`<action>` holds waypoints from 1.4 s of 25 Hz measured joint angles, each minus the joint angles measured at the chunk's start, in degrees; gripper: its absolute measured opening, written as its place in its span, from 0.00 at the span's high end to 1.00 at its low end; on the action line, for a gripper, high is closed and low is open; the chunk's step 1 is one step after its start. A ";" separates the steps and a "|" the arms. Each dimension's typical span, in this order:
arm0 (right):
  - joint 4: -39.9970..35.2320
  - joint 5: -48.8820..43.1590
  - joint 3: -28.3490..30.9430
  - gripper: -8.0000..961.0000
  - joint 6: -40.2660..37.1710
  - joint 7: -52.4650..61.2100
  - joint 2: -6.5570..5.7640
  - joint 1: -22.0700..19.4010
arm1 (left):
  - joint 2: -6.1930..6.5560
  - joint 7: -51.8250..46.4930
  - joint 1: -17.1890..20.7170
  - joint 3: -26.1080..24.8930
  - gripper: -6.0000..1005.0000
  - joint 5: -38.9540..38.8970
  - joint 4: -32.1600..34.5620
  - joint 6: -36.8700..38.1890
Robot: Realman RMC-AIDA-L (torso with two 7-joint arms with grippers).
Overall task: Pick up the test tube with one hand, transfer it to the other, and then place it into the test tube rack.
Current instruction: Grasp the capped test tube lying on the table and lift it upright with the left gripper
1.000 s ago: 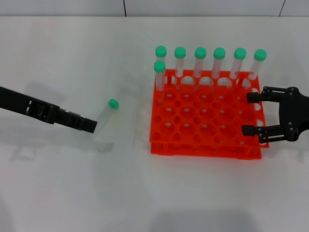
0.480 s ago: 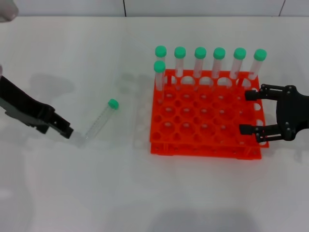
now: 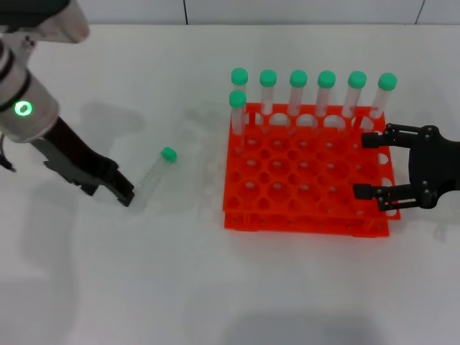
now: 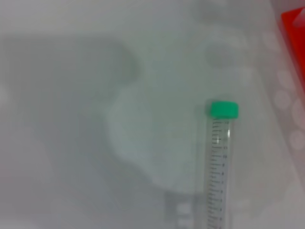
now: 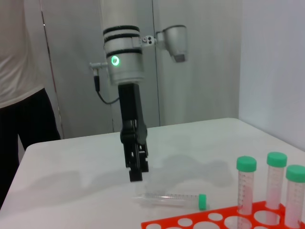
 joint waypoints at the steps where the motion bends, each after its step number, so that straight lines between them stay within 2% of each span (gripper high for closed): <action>1: -0.01 0.02 0.00 0.09 -0.02 0.08 0.06 0.01 | -0.18 -0.24 -0.38 0.53 0.30 0.06 -0.64 -0.48; 6: -0.03 0.05 0.00 0.09 0.06 0.20 0.17 0.17 | -0.83 -3.88 -2.10 5.18 0.31 0.27 -2.27 -2.66; 11: -0.03 0.06 0.00 0.09 0.14 0.22 0.60 0.25 | -1.65 -5.21 -2.65 7.56 0.31 0.37 -3.35 -3.80; 17: -0.03 0.07 0.12 0.09 0.19 0.22 0.64 0.07 | -2.01 -6.13 -3.01 8.79 0.32 0.99 -4.91 -5.38; 28: -0.03 0.06 0.61 0.09 0.13 0.18 0.69 -0.31 | -2.46 -6.42 -3.11 9.98 0.41 1.64 -6.01 -9.93; 33: -0.03 0.05 0.61 0.09 0.12 0.18 0.70 -0.33 | -2.59 -6.74 -3.86 11.42 0.62 1.62 -8.81 -11.86; 35: -0.03 0.05 0.61 0.09 0.13 0.18 0.70 -0.33 | -2.59 -6.74 -3.99 11.51 0.61 1.55 -9.15 -12.01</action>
